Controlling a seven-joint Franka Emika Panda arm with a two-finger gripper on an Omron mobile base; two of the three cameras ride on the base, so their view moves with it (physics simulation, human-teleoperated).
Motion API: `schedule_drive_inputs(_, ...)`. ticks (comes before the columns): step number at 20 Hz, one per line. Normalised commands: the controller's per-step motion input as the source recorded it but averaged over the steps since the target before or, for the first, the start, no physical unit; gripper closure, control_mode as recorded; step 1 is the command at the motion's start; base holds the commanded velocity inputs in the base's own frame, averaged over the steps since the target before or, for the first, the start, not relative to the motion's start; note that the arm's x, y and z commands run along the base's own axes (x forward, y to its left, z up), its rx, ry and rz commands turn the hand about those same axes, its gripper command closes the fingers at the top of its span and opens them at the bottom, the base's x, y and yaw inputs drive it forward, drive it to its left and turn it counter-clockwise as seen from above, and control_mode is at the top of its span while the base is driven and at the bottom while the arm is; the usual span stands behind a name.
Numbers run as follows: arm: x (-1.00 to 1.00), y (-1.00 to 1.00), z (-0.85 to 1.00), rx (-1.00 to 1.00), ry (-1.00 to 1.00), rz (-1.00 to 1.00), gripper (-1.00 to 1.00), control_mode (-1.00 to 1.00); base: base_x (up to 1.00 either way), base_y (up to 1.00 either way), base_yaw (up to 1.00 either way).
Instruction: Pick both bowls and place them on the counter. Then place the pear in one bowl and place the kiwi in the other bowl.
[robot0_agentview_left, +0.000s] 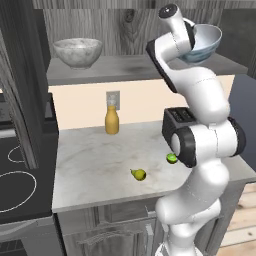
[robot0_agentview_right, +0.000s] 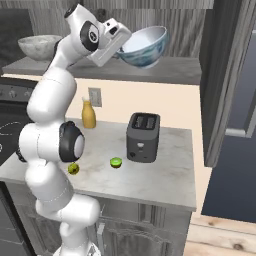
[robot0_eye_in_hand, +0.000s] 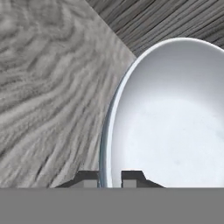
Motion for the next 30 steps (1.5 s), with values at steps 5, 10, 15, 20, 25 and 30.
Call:
schedule_drive_inputs(5,-1.0,0.43,-0.19,0.04,0.02,-0.01,1.0,-1.0,0.0,0.0,0.0)
schedule_drive_inputs(10,-1.0,0.49,-0.18,0.06,0.03,0.0,1.0,-1.0,0.0,0.0,0.0)
schedule_drive_inputs(15,-1.0,0.45,-0.24,0.08,0.0,0.0,1.0,-1.0,0.0,0.0,0.0)
schedule_drive_inputs(20,-0.87,0.47,-0.31,0.11,0.01,0.0,1.0,-1.0,0.0,0.0,0.0)
schedule_drive_inputs(25,-0.17,0.52,-0.57,0.15,0.04,0.1,1.0,-1.0,0.0,0.0,0.0)
schedule_drive_inputs(30,0.07,0.48,-0.72,0.2,0.1,0.14,1.0,-1.0,0.0,0.0,0.0)
